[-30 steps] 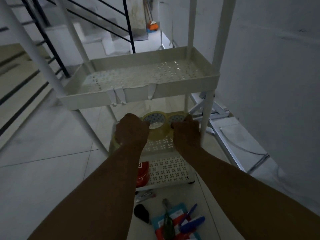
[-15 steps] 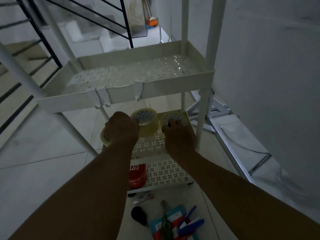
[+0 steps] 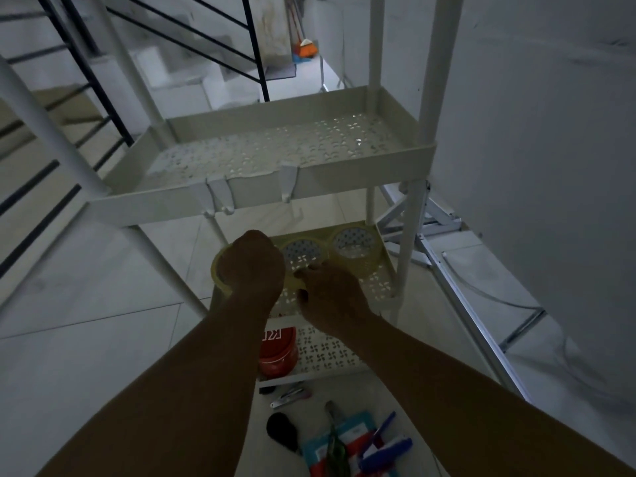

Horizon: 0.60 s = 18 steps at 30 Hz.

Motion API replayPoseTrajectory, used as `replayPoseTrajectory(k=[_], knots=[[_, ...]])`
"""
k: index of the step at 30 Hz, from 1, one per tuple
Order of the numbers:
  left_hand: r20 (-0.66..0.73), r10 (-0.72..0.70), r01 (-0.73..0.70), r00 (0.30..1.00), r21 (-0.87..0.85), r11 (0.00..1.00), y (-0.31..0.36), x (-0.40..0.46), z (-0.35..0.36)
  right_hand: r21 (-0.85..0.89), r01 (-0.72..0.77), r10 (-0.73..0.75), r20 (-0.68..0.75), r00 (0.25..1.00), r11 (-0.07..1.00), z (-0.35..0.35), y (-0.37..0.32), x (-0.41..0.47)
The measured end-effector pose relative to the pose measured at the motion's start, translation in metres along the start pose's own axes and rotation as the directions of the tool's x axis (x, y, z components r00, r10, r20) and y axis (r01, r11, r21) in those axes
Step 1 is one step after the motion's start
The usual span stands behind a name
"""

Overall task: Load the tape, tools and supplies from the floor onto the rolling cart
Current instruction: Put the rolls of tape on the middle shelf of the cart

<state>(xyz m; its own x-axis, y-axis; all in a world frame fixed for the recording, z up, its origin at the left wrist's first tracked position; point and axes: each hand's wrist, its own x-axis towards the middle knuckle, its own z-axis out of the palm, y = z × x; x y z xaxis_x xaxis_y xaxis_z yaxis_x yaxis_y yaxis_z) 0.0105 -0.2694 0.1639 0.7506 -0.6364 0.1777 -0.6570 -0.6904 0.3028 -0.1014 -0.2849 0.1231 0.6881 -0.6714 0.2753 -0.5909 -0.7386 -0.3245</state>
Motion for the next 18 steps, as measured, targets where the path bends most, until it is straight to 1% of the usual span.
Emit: replayPoseTrajectory(k=[3, 5, 7, 8, 10, 12, 13, 15, 16, 18], knots=[[-0.028, 0.054, -0.054, 0.998, 0.014, 0.998, -0.004, 0.005, -0.006, -0.007, -0.032, 0.032, 0.003, 0.999, 0.999, 0.004, -0.004, 0.001], [0.005, 0.105, -0.105, 0.994, -0.017, 0.994, -0.001, 0.006, -0.008, -0.005, -0.054, 0.055, 0.017, 0.998, 0.999, 0.007, -0.006, 0.001], [0.028, 0.127, -0.125, 0.992, -0.068, 0.99, 0.005, 0.005, -0.009, 0.044, -0.094, 0.092, 0.039, 0.995, 0.995, 0.009, -0.003, -0.001], [0.006, 0.164, -0.163, 0.986, -0.064, 0.984, 0.007, 0.006, -0.007, 0.057, -0.111, 0.109, 0.046, 0.993, 0.992, 0.009, 0.0, -0.003], [-0.016, 0.275, -0.275, 0.961, 0.011, 0.961, 0.012, 0.005, -0.005, 0.037, -0.127, 0.127, 0.005, 0.992, 0.991, 0.007, 0.004, -0.005], [0.014, 0.354, -0.354, 0.935, 0.056, 0.933, 0.017, 0.001, -0.004, 0.004, -0.181, 0.181, -0.102, 0.978, 0.983, 0.004, 0.01, -0.007], [0.026, 0.381, -0.382, 0.924, 0.056, 0.922, 0.019, -0.002, -0.004, -0.01, -0.231, 0.228, -0.117, 0.967, 0.973, 0.001, 0.012, -0.007], [0.014, 0.438, -0.439, 0.899, 0.028, 0.898, 0.022, -0.009, -0.005, -0.026, -0.325, 0.321, -0.098, 0.942, 0.945, -0.004, 0.016, -0.008], [0.011, 0.473, -0.473, 0.881, 0.003, 0.881, 0.023, -0.012, -0.005, -0.02, -0.325, 0.322, -0.096, 0.942, 0.945, -0.008, 0.016, -0.01], [0.008, 0.539, -0.537, 0.842, -0.064, 0.841, 0.023, -0.016, -0.001, 0.028, -0.264, 0.265, -0.092, 0.96, 0.964, -0.01, 0.018, -0.012]])
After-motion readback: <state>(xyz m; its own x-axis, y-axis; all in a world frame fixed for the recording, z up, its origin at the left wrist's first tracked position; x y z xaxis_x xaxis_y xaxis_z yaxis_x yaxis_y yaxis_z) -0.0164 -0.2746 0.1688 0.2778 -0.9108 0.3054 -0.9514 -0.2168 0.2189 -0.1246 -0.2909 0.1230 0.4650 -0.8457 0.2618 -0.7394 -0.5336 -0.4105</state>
